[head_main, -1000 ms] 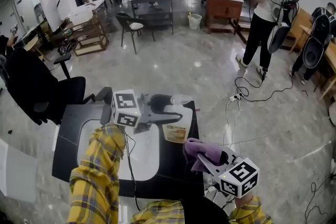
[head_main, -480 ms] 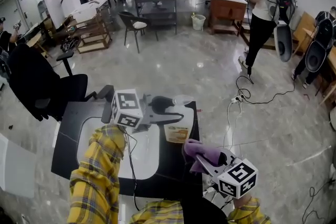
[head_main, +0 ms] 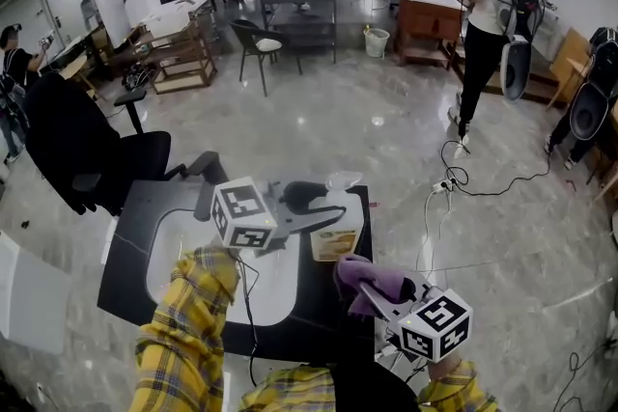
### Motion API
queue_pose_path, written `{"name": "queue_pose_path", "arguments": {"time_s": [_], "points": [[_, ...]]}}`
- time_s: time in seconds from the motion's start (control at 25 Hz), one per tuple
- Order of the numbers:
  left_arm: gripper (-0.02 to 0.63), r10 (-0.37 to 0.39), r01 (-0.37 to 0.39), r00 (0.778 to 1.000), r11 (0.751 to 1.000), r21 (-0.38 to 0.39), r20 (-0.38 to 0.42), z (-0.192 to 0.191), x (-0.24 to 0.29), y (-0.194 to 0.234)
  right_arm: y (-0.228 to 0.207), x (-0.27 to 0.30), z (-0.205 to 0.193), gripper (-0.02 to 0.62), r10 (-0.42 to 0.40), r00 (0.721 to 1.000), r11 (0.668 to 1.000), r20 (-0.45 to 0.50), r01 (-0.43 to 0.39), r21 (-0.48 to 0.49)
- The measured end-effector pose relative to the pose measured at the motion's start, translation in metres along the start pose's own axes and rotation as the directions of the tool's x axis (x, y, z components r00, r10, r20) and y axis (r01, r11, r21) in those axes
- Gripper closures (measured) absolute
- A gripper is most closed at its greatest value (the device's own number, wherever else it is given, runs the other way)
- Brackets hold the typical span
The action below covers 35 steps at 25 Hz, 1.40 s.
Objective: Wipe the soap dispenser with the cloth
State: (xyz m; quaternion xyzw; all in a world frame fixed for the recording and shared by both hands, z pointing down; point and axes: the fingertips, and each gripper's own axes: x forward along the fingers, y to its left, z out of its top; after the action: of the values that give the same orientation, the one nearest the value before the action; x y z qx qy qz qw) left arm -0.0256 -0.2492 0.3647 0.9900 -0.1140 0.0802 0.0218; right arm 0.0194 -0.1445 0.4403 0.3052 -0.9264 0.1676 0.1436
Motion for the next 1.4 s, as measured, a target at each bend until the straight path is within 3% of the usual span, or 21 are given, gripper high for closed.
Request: {"name": "queue_pose_path", "arguments": {"time_s": [0.32, 0.56, 0.88, 1.16, 1.4], "points": [[0.443, 0.181, -0.181, 0.983, 0.983, -0.039, 0.002, 0.002, 0.003, 0.003, 0.003, 0.003, 0.001, 0.52, 0.026, 1.0, 1.0, -0.003, -0.026, -0.003], [0.443, 0.323, -0.322, 0.946, 0.946, -0.049, 0.02, 0.003, 0.004, 0.005, 0.004, 0.005, 0.001, 0.521, 0.039, 0.999, 0.999, -0.008, -0.039, 0.002], [0.445, 0.441, -0.438, 0.897, 0.896, -0.071, 0.031, 0.004, 0.002, 0.006, 0.007, 0.01, 0.0, 0.522, 0.051, 0.999, 0.999, -0.012, -0.051, 0.008], [0.445, 0.541, -0.536, 0.84, 0.84, -0.089, 0.04, 0.005, 0.002, 0.007, 0.006, 0.013, 0.0, 0.52, 0.061, 0.998, 0.998, -0.01, -0.061, 0.025], [0.445, 0.627, -0.621, 0.778, 0.777, -0.107, 0.039, 0.002, 0.002, 0.008, 0.004, 0.014, -0.003, 0.521, 0.061, 0.998, 0.998, -0.009, -0.061, 0.026]]}}
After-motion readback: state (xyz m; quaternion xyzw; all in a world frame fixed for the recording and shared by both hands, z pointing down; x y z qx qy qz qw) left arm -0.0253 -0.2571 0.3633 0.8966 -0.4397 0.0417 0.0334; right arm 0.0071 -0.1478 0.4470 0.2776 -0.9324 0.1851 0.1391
